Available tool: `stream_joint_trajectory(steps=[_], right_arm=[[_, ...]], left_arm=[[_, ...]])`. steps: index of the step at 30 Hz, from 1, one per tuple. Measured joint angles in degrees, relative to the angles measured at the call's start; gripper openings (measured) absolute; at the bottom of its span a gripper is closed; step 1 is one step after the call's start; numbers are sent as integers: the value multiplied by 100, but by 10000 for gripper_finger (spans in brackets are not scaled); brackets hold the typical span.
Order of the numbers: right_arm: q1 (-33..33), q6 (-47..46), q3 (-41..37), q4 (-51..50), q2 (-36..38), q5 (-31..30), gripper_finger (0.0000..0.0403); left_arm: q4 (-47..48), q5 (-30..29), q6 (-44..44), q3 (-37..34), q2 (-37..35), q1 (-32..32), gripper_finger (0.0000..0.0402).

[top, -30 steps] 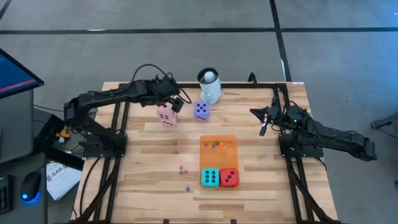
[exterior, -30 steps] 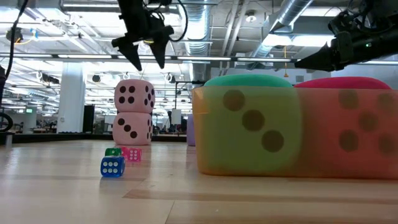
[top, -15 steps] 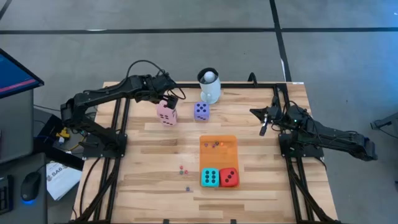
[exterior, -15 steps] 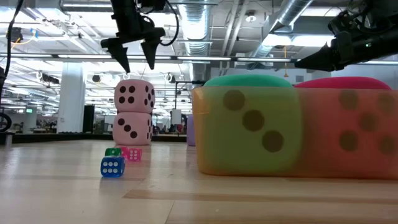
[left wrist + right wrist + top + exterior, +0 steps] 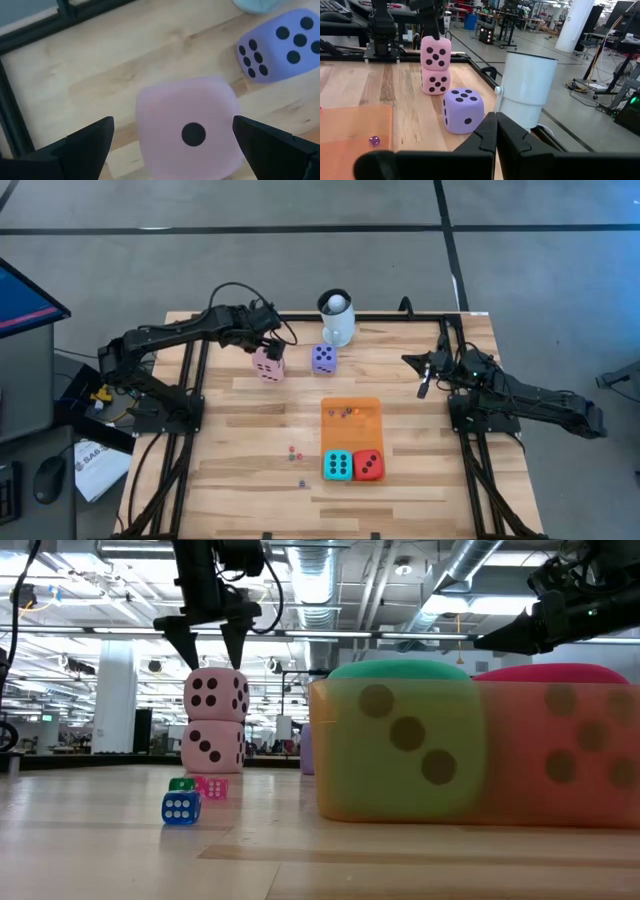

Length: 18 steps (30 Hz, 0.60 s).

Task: Pick & Place Dice
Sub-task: Put the top large pink dice into the orange bin

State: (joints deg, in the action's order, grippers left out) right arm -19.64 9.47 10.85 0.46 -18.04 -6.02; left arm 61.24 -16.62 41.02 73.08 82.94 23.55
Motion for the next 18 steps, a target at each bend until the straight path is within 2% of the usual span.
stream_joint_trajectory(steps=[18], right_arm=[[0, 2, 0, -1, 0, 0, 0]], left_arm=[[-235, 5, -47, -4, -4, 0, 400]])
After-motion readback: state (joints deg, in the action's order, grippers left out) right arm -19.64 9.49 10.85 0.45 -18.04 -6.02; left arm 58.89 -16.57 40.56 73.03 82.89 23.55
